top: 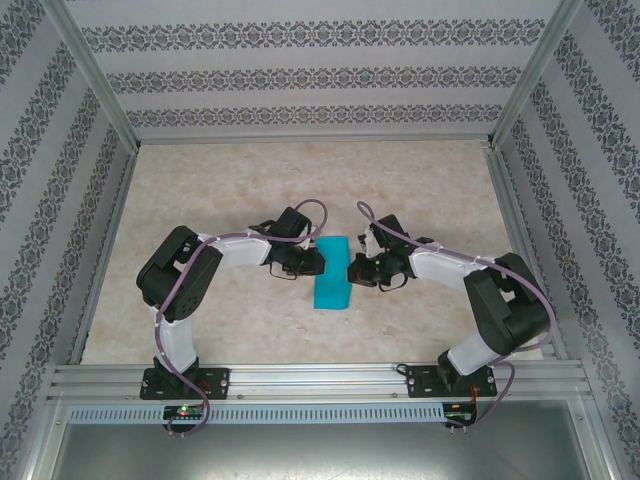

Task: Fold a paper plane with a square sheet of paper (pick it up from the middle)
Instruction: Fold the square sheet of paper in half at the center of the table.

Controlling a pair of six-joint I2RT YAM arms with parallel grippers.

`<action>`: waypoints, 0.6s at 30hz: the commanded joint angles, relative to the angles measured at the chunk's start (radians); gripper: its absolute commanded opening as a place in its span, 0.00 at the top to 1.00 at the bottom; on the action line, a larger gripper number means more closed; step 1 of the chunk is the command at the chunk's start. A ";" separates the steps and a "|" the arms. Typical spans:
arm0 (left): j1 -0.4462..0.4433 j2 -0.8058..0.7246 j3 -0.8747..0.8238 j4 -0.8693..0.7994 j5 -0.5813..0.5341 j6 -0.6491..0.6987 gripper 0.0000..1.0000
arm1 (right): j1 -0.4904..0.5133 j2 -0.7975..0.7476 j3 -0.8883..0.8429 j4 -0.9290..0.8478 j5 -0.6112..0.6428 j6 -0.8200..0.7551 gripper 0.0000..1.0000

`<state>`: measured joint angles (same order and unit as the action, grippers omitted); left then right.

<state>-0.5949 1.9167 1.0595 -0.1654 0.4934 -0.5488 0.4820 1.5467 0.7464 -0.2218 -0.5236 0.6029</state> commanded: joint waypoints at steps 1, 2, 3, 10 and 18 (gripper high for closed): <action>-0.029 0.145 -0.052 -0.062 -0.166 0.043 0.76 | 0.043 0.006 0.018 0.026 -0.024 0.049 0.93; -0.030 0.146 -0.050 -0.064 -0.165 0.044 0.75 | 0.050 0.024 0.025 0.020 -0.019 0.045 0.93; -0.031 0.146 -0.046 -0.066 -0.165 0.044 0.75 | 0.054 0.042 0.026 0.025 -0.018 0.044 0.93; -0.032 0.137 -0.050 -0.075 -0.171 0.051 0.75 | 0.061 0.130 0.036 -0.027 0.013 -0.010 0.93; -0.032 0.131 -0.060 -0.084 -0.190 0.055 0.75 | 0.058 0.124 -0.013 -0.042 0.002 -0.032 0.93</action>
<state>-0.5980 1.9179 1.0645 -0.1738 0.4873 -0.5362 0.5404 1.6657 0.7673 -0.2184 -0.5327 0.5961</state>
